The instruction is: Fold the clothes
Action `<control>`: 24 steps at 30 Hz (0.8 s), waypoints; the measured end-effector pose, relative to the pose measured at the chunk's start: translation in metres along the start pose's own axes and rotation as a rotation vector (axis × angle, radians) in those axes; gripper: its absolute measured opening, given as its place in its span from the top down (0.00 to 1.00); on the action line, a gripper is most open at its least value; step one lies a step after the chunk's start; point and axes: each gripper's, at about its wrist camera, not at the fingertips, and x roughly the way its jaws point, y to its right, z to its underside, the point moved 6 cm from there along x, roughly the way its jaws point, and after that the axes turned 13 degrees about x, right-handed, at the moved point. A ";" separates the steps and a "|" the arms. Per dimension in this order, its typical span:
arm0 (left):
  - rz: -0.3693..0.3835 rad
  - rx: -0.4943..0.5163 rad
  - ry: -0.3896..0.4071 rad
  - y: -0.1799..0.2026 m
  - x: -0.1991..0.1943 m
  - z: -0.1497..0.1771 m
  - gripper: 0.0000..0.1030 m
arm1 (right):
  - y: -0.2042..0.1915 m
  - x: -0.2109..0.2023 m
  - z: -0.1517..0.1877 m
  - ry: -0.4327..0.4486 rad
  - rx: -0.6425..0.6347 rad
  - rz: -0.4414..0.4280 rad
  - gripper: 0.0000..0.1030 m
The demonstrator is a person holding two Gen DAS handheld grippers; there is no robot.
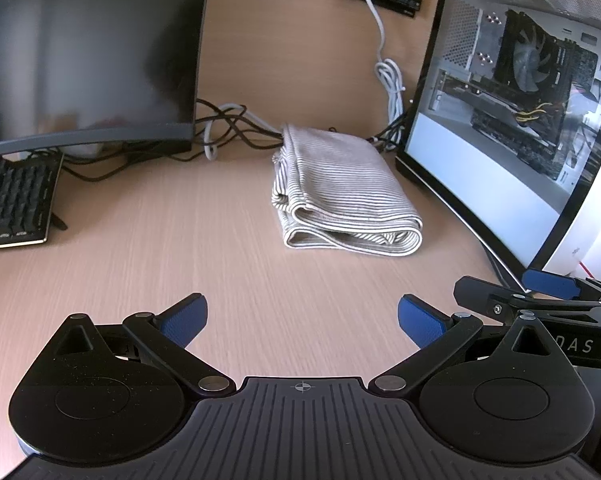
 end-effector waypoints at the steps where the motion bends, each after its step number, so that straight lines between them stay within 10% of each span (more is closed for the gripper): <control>1: 0.001 -0.001 0.000 0.000 0.000 0.000 0.00 | 0.000 0.000 0.000 -0.001 0.001 -0.001 0.00; 24: -0.008 -0.016 -0.020 -0.004 0.005 0.001 0.00 | 0.002 0.000 -0.002 0.005 0.001 0.001 0.00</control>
